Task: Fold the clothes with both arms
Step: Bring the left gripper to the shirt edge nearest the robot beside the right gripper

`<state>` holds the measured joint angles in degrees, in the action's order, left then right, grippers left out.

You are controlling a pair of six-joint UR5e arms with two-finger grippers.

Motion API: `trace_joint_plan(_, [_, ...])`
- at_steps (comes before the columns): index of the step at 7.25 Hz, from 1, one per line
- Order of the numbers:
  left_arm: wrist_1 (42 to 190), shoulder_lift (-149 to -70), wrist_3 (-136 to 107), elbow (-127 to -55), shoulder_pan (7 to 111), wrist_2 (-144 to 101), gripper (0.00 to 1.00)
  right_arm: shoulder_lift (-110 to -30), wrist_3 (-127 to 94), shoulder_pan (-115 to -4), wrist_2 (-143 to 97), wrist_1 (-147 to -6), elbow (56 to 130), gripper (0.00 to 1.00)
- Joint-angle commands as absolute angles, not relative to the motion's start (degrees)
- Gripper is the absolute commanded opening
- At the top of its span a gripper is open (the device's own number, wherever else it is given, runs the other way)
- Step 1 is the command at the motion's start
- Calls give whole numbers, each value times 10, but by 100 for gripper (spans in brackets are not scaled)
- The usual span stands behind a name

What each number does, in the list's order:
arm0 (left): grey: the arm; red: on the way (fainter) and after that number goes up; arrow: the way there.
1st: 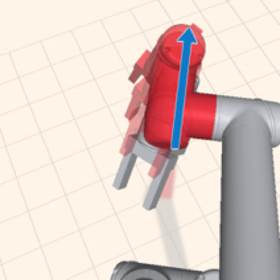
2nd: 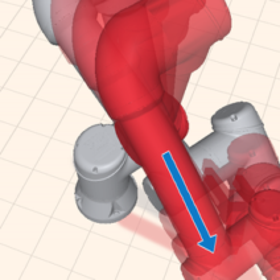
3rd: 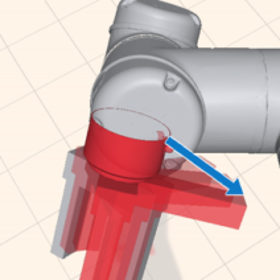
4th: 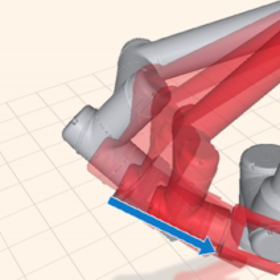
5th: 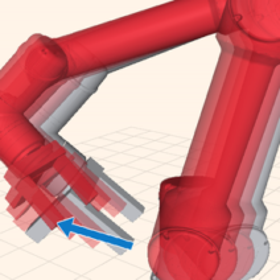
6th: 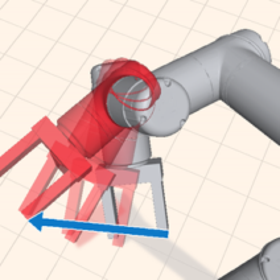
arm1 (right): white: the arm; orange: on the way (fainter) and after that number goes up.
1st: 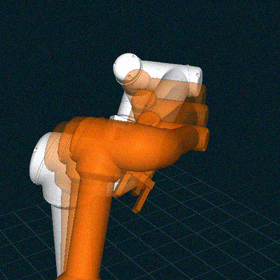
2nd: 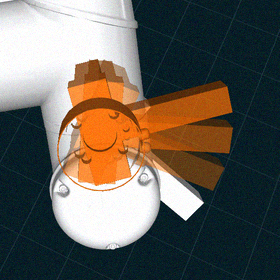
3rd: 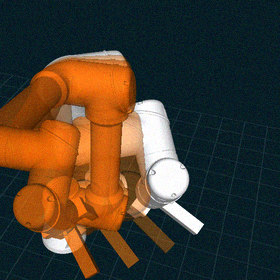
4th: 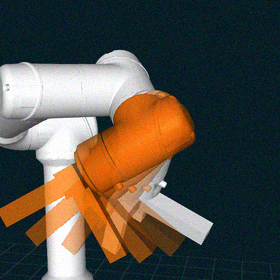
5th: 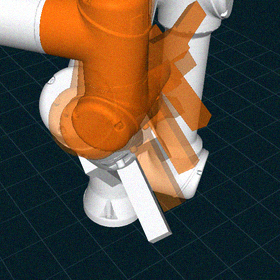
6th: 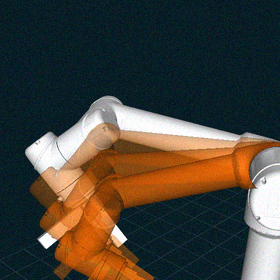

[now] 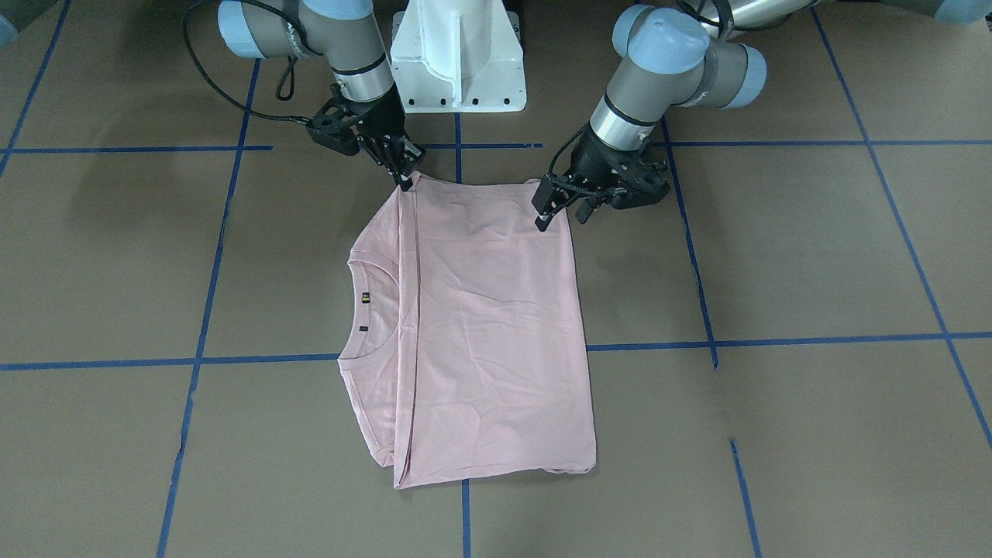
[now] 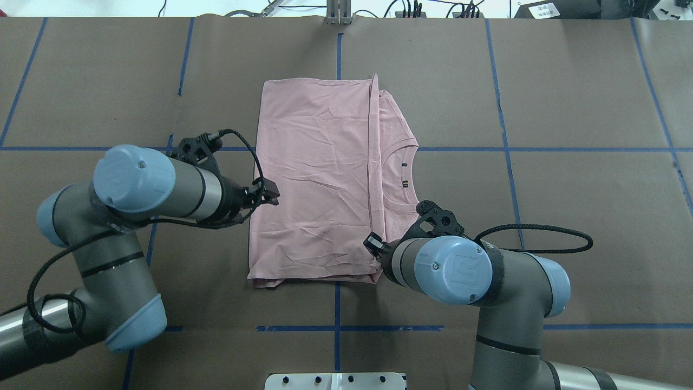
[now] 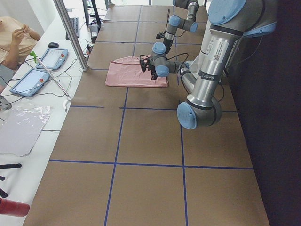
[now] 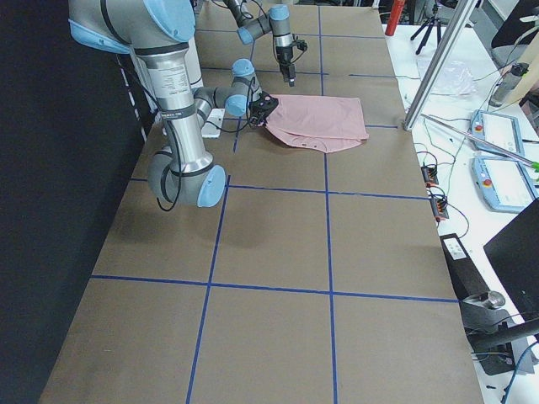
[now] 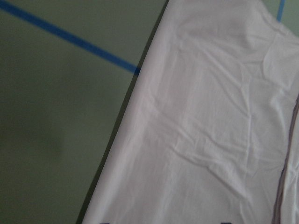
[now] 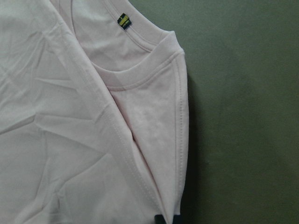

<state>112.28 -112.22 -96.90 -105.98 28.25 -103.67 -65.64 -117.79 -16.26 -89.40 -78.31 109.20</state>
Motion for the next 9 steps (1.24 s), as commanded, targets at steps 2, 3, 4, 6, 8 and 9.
trace_joint_plan(2, [1091,-1108,-998,-1064,208,-995,99,-657,-1179,-163,-894,-783,1092,0])
trace_joint_plan(3, [1091,-1107,-998,-1062,207,-995,94,-657,-1178,-163,-894,-783,1092,0])
trace_joint_plan(4, [1090,-1102,-998,-1060,207,-995,88,-657,-1178,-163,-894,-783,1092,0])
trace_joint_plan(6, [1091,-1091,-999,-1061,207,-996,76,-656,-1178,-163,-894,-783,1092,0])
trace_joint_plan(8, [1091,-1085,-1005,-1059,204,-999,69,-657,-1179,-163,-894,-783,1097,0])
trace_joint_plan(9, [1091,-1082,-1015,-1059,200,-999,60,-657,-1179,-163,-894,-783,1097,0])
